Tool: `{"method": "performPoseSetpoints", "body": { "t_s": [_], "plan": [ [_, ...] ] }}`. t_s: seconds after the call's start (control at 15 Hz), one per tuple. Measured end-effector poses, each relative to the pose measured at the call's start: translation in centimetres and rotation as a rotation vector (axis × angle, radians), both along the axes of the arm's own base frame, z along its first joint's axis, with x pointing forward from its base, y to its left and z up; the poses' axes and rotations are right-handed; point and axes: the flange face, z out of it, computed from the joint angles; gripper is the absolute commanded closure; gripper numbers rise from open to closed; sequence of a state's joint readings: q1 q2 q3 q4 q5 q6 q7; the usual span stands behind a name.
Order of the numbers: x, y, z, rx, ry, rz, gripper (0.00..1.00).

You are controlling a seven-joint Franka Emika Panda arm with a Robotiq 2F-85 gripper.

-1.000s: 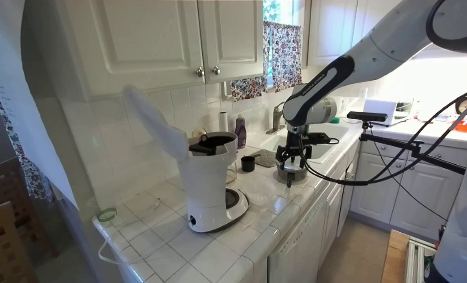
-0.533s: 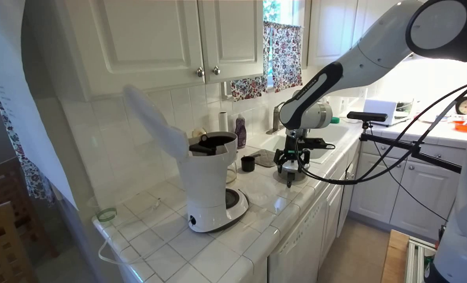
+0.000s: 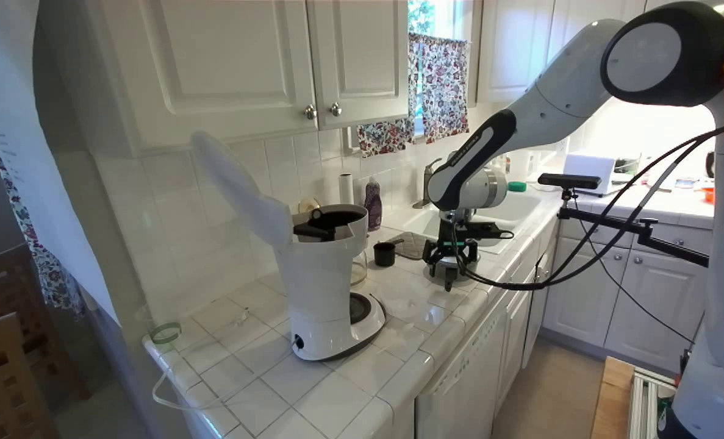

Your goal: Put the pot's lid on the grey mat

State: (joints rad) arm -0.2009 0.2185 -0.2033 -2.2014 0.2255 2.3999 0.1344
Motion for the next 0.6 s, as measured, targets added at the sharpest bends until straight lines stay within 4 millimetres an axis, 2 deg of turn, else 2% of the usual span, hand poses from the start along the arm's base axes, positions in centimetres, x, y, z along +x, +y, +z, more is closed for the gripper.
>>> {"method": "performPoseSetpoints", "body": {
  "t_s": [0.07, 0.33, 0.6],
  "plan": [
    [0.16, 0.01, -0.32, 0.0, 0.005, 0.001, 0.28],
    [0.6, 0.04, -1.16, 0.0, 0.016, 0.005, 0.55],
    [0.86, -0.03, -1.18, -0.002, 0.015, 0.005, 0.83]
  ]
}}
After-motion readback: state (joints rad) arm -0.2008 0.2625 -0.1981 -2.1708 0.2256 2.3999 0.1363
